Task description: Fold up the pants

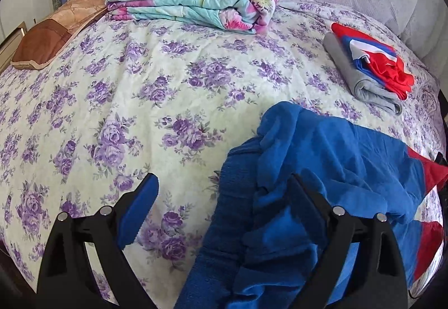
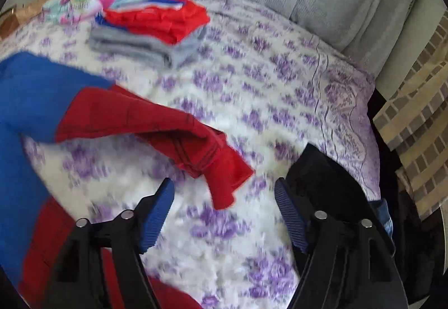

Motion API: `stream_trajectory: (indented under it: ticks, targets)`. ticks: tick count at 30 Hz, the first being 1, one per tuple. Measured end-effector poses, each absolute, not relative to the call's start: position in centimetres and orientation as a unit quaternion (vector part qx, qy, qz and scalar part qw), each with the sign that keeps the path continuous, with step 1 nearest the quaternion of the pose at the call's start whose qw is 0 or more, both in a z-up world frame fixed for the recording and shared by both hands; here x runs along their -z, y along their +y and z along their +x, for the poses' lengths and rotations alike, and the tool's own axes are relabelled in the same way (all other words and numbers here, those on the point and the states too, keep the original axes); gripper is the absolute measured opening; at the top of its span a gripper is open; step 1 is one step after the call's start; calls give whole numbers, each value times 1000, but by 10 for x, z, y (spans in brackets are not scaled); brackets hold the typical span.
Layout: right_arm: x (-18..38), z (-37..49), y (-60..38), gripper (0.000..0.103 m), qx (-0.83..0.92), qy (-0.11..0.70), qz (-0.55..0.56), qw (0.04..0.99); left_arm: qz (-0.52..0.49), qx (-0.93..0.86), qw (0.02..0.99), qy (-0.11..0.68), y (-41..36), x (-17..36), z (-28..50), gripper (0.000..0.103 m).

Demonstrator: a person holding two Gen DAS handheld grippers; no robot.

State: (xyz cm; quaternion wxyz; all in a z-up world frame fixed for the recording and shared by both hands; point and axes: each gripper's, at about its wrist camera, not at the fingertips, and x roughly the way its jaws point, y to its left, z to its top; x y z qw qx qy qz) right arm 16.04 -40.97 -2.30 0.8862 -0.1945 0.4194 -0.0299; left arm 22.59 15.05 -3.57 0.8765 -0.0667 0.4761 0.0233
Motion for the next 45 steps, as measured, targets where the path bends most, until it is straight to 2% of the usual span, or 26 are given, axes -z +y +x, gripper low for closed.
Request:
stream_trajectory:
  ticks: [2,6,9,13,16,19,20,21,22,23,24,31,32,34,35,36,40,45]
  targets:
    - [32,149,-429,73,20,442,-132,887,-65,-24,871,487,152,42,234,90]
    - [23,142,-488,73,-55,425,161,889,-100,1,858,505,152,50,251,90]
    - [37,160,-523,71,-54,410,317,854,-116,31,852,509,144,51,261,90]
    - [63,195,-521,48,-54,435,341,832,-121,47,840,527,134,58,274,90]
    - [79,215,-517,39,-66,449,357,817,-111,54,836,534,127,59,282,90]
    - [81,222,-508,23,-81,447,341,823,-101,62,838,532,121,59,288,88]
    - [77,222,-504,19,-81,441,328,831,-92,60,840,531,119,58,290,76]
    - [72,223,-501,17,-79,435,312,841,-82,55,842,531,118,58,292,63]
    - [65,221,-498,16,-78,428,292,851,-80,55,842,531,117,58,294,58]
    - [59,220,-495,15,-74,422,278,860,-84,57,841,531,118,58,296,46]
    - [53,221,-496,15,-69,416,267,867,-92,62,840,531,120,56,298,41]
    - [6,233,-508,13,-46,359,230,903,-111,61,878,461,129,5,303,39]
    - [5,236,-507,13,-41,358,216,907,-107,53,883,455,130,-1,303,41]
    - [14,245,-503,14,-12,375,173,911,-71,19,889,453,128,1,308,56]
    - [23,250,-504,14,0,389,162,907,-48,-8,887,460,128,6,311,86]
    - [34,253,-509,14,6,403,165,900,-34,-27,882,470,129,15,314,98]
    - [57,254,-530,14,8,418,226,880,-61,-16,871,487,147,33,313,98]
    - [46,252,-521,13,26,407,187,894,-87,-2,860,504,154,49,326,97]
